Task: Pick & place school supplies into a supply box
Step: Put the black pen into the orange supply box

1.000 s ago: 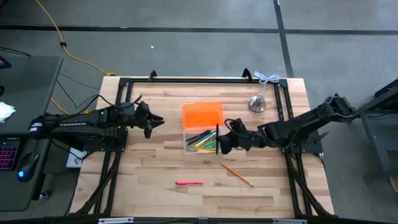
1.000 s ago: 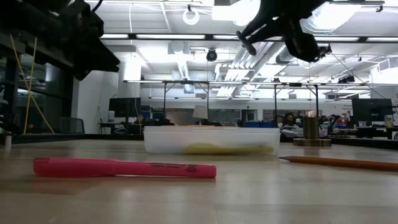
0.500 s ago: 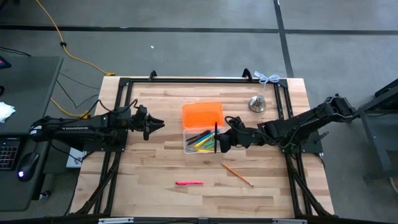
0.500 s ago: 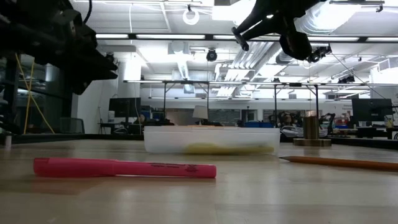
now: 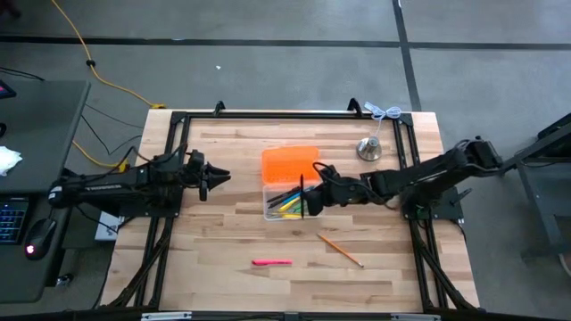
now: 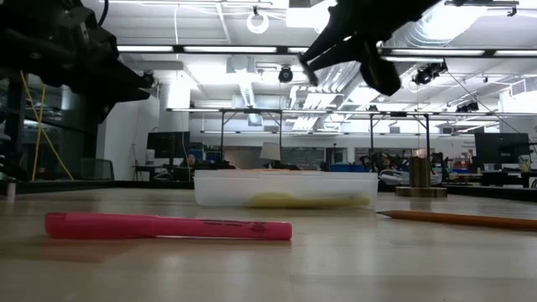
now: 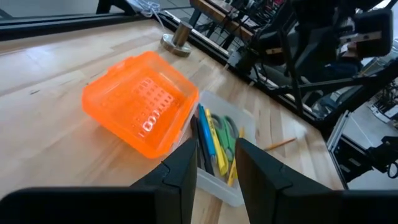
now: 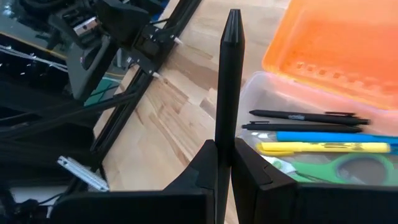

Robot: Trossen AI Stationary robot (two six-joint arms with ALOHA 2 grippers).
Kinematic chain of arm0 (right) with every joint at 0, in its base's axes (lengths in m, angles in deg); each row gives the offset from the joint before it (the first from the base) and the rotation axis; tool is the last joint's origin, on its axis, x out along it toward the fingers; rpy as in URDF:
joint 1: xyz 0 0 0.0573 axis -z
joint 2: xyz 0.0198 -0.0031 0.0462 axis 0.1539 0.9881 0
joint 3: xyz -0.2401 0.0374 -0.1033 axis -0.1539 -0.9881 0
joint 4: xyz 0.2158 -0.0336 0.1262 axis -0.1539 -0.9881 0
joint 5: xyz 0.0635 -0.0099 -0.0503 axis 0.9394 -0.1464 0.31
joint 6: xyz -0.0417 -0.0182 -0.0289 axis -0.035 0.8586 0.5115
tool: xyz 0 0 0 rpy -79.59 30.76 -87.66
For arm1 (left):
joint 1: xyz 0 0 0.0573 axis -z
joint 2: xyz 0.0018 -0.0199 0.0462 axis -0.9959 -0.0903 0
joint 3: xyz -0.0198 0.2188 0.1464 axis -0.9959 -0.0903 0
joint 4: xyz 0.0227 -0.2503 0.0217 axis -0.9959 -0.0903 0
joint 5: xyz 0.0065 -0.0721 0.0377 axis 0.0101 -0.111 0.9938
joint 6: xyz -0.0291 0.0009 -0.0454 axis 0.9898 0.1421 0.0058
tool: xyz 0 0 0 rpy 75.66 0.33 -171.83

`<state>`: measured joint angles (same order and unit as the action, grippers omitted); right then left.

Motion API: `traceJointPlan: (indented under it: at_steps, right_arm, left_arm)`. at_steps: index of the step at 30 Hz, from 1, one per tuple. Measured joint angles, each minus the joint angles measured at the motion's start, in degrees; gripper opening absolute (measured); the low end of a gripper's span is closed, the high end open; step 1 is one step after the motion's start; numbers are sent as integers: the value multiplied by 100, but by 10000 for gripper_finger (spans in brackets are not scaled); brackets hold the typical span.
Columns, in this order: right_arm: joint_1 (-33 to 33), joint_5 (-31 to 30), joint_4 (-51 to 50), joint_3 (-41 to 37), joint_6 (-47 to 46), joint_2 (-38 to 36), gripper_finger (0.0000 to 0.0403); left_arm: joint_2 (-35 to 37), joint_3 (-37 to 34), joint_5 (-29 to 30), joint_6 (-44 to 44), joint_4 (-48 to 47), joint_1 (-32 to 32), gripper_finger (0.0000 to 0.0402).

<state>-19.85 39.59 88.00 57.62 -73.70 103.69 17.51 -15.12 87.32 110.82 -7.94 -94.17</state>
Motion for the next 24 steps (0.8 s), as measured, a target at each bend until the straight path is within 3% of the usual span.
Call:
traceJointPlan:
  at_steps: [15, 24]
  right_arm:
    - [476, 780, 99, 673, 728, 830, 8]
    - [777, 1348, -1270, 1780, 1549, 1607, 8]
  left_arm:
    - [682, 0, 16, 107, -669, -2, 140]
    - [686, 0, 16, 109, -1010, 0, 140]
